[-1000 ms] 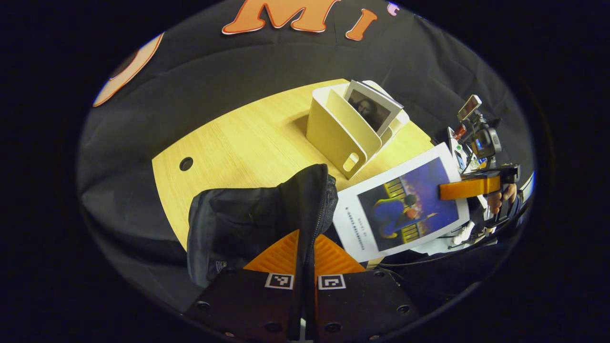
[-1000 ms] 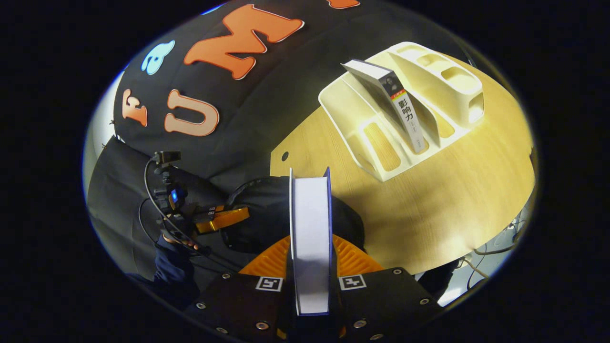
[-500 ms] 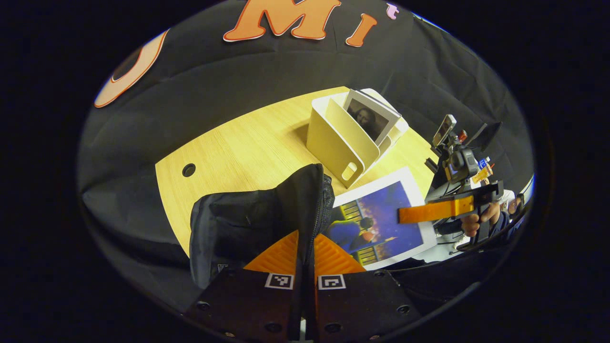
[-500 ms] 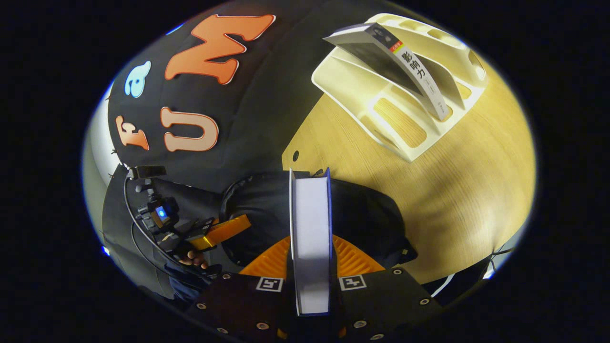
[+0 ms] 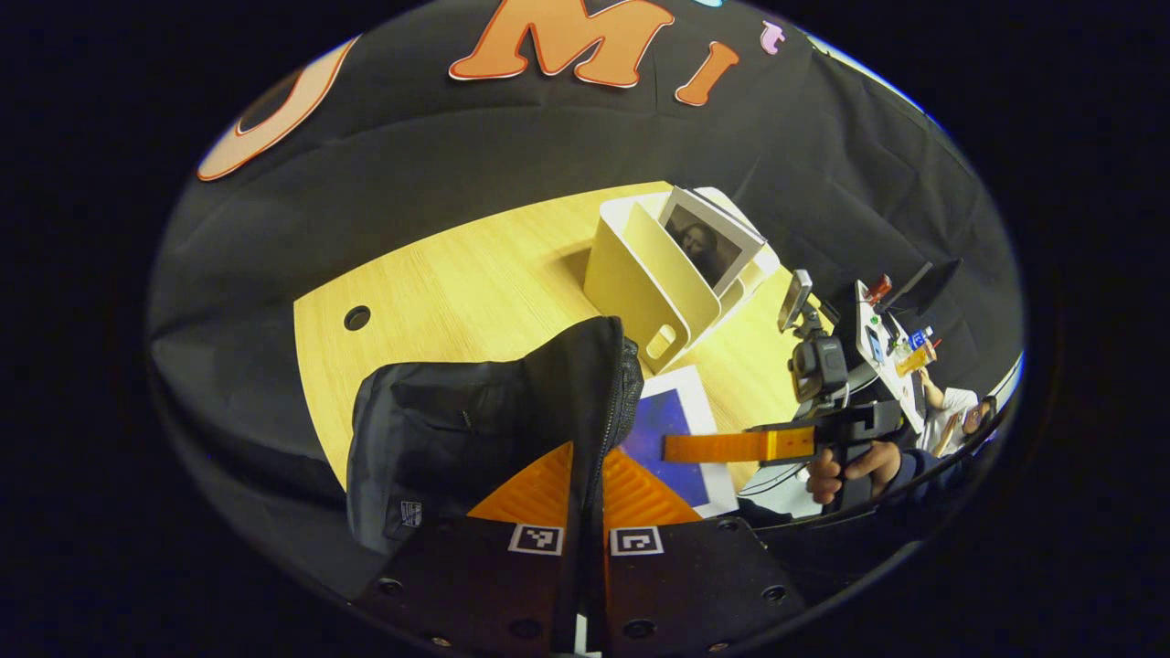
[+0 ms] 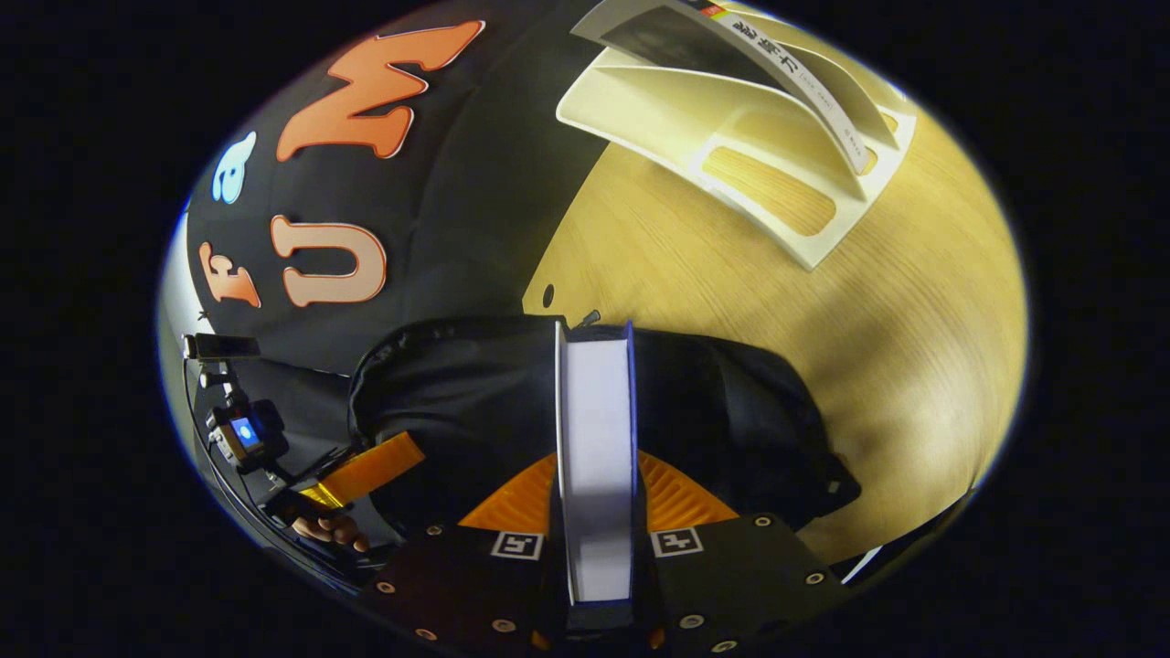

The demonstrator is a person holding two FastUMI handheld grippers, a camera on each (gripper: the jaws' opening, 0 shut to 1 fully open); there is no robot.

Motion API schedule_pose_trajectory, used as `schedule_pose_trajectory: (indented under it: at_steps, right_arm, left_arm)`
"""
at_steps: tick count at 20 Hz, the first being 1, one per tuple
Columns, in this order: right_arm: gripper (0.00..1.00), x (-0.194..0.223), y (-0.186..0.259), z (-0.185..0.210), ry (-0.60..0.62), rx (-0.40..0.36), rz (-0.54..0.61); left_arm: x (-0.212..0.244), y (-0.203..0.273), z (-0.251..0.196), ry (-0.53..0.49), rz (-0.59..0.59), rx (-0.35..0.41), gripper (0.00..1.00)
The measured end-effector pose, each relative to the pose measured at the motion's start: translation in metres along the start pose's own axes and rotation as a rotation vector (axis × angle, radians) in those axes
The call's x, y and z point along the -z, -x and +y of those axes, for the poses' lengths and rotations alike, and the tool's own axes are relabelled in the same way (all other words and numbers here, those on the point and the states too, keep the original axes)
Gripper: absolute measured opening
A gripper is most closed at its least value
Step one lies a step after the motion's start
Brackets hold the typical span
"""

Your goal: Open the schoolbag, grab two books from the bookshelf and put them into the schoolbag.

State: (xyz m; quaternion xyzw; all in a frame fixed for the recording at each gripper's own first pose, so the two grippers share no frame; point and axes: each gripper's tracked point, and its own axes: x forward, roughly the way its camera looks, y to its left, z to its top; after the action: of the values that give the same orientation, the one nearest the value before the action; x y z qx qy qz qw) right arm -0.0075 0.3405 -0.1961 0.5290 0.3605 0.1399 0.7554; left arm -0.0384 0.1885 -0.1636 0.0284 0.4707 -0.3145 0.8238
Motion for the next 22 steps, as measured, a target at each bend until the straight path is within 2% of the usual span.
schedule_pose_trajectory:
  at_steps: [6, 8, 10, 11, 12, 13, 14, 15, 18, 22]
  right_arm:
    - [0.28, 0.009, -0.039, 0.003, -0.003, -0.014, -0.027]
    - [0.30, 0.020, -0.050, 0.003, -0.024, -0.012, 0.036]
    - [0.39, 0.033, -0.048, 0.002, -0.029, 0.009, 0.102]
    - [0.55, 0.035, -0.045, 0.000, -0.012, 0.023, 0.104]
    - [0.80, 0.034, -0.036, -0.008, 0.024, 0.056, 0.117]
    - [0.69, 0.030, -0.028, -0.018, 0.071, 0.096, 0.122]
    - [0.92, 0.025, -0.017, -0.030, 0.119, 0.146, 0.124]
    - [0.98, 0.018, -0.007, -0.037, 0.160, 0.172, 0.127]
    - [0.98, 0.005, 0.024, -0.052, 0.261, 0.253, 0.153]
    - [0.98, -0.025, 0.064, -0.054, 0.332, 0.314, 0.147]
  left_arm:
    - [-0.004, -0.005, -0.010, 0.015, -0.019, 0.014, 0.05]
    - [-0.004, -0.005, -0.011, 0.017, -0.017, 0.015, 0.05]
    - [-0.004, -0.007, -0.012, 0.028, -0.014, 0.018, 0.05]
    - [-0.004, -0.008, -0.012, 0.034, -0.014, 0.018, 0.05]
    - [-0.004, -0.007, -0.012, 0.038, -0.017, 0.016, 0.05]
    - [-0.005, -0.009, -0.011, 0.045, -0.020, 0.012, 0.05]
    - [-0.004, -0.010, -0.011, 0.050, -0.024, 0.008, 0.05]
    - [-0.005, -0.011, -0.010, 0.059, -0.028, 0.003, 0.05]
    - [-0.003, -0.010, -0.008, 0.068, -0.037, -0.019, 0.05]
    - [-0.003, -0.013, -0.009, 0.072, -0.040, -0.042, 0.05]
